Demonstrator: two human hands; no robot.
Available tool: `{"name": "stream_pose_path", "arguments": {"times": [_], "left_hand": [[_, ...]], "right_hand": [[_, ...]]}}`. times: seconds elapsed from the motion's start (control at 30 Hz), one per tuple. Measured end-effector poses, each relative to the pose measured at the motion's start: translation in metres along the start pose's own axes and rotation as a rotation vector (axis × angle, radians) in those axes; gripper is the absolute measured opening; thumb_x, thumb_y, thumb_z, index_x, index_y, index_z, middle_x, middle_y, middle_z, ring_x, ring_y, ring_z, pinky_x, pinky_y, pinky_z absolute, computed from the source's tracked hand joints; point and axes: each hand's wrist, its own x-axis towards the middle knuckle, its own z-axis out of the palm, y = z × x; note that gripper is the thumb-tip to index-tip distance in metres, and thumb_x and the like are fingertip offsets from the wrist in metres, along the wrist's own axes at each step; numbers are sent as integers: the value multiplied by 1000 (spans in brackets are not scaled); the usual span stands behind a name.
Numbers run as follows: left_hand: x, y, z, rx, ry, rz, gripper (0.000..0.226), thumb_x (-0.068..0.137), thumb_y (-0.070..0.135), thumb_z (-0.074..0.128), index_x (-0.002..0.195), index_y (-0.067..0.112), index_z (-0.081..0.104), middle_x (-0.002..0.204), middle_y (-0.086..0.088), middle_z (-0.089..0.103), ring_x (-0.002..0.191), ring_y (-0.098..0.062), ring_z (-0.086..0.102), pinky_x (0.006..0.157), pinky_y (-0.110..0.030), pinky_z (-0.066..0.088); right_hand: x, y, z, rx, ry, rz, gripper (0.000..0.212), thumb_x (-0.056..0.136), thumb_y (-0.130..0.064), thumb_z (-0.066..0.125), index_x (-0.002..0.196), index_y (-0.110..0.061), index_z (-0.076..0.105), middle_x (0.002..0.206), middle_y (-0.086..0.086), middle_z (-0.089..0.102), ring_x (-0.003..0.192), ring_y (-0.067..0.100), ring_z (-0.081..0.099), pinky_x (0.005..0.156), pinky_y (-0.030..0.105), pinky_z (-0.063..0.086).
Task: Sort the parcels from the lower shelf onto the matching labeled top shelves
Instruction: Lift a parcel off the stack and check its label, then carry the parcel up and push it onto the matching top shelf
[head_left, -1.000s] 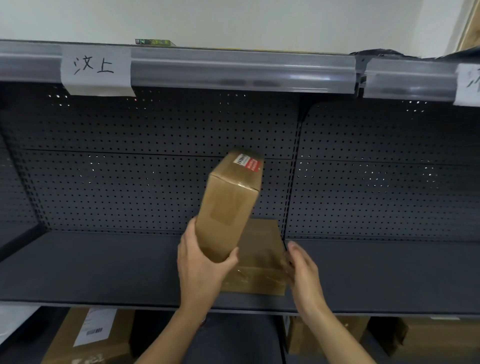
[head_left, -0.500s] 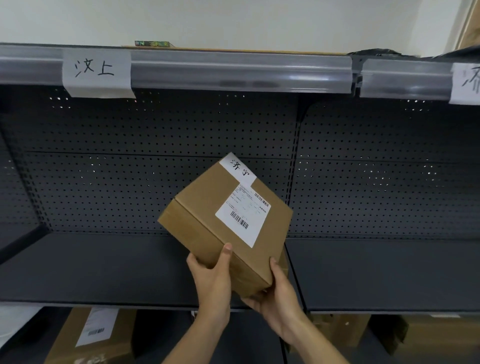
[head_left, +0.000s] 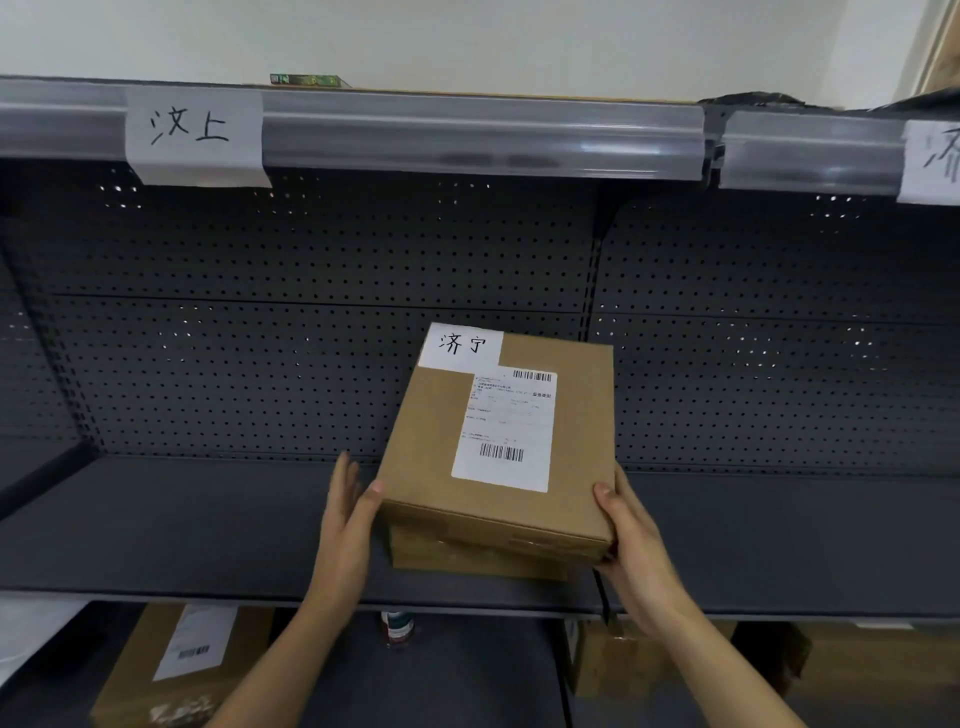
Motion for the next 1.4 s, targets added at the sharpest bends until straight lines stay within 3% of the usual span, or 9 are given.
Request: {"name": "stream_pose_path", "arguments": {"times": [0.17,0.27,0.33,0.47,0.63,0.83,1.0,1.2,1.4], "left_hand": [[4,-2,3,63,-160,25,51,103,20,48,152,18,39,148,3,53,131,-7,51,102,-14,42],[-2,-3,8,25,-154,61,53,101,27,53,152,17,40,146,2,55,133,-13,52,111,-27,39],[-7,-5,10,21,-151,87,58,99,31,54,153,19,38,148,4,53,133,-8,51,111,-23,39],[-16,-5,14,36,-132,156,52,102,29,50,152,19,39,144,10,55,127,5,52,95,-5,43],[-28,4,19,41,-109,289,51,101,24,49,151,15,40,142,7,56,122,7,56,98,-10,45],[-42,21,31,53,-186,441,62,97,31,47,153,9,34,148,-2,53,133,-9,52,104,-16,44],[-57,31,44,105,-291,525,70,94,42,48,154,10,32,144,2,57,133,-15,54,106,-30,47],[-77,47,72,137,-365,629,79,94,55,51,156,11,28,148,6,54,136,-18,52,109,-40,45],[-94,65,105,109,-425,694,84,93,60,50,156,9,27,152,-1,51,138,-18,49,110,-43,43]], "right_hand": [[-2,-5,3,-30,-44,16,58,98,-46,52,154,-42,36,144,-6,61,130,19,58,111,52,45],[1,-5,3,-77,6,-13,71,85,-63,55,152,-45,39,149,-12,56,137,15,51,118,53,35],[3,-3,0,-97,31,-50,75,82,-67,53,152,-45,39,151,-15,53,139,11,48,121,50,31],[-12,-16,5,-158,71,-158,54,103,-40,46,155,-29,36,152,-13,48,138,9,45,122,37,27],[-31,-25,5,-208,145,-316,44,107,-24,44,151,-25,40,141,-11,55,118,-9,52,107,15,38],[-50,-34,-9,-181,229,-540,69,91,-48,48,150,-12,47,145,0,60,135,12,53,114,31,41],[-74,-38,-33,-196,354,-699,67,92,-46,47,147,-7,48,141,5,63,132,18,57,109,39,47],[-108,-49,-66,-161,512,-804,51,93,-38,46,139,-16,50,131,-29,66,127,5,58,101,19,49],[-140,-77,-88,-132,589,-860,41,97,-15,39,134,-24,53,125,-29,68,120,-1,61,96,17,49]]}}
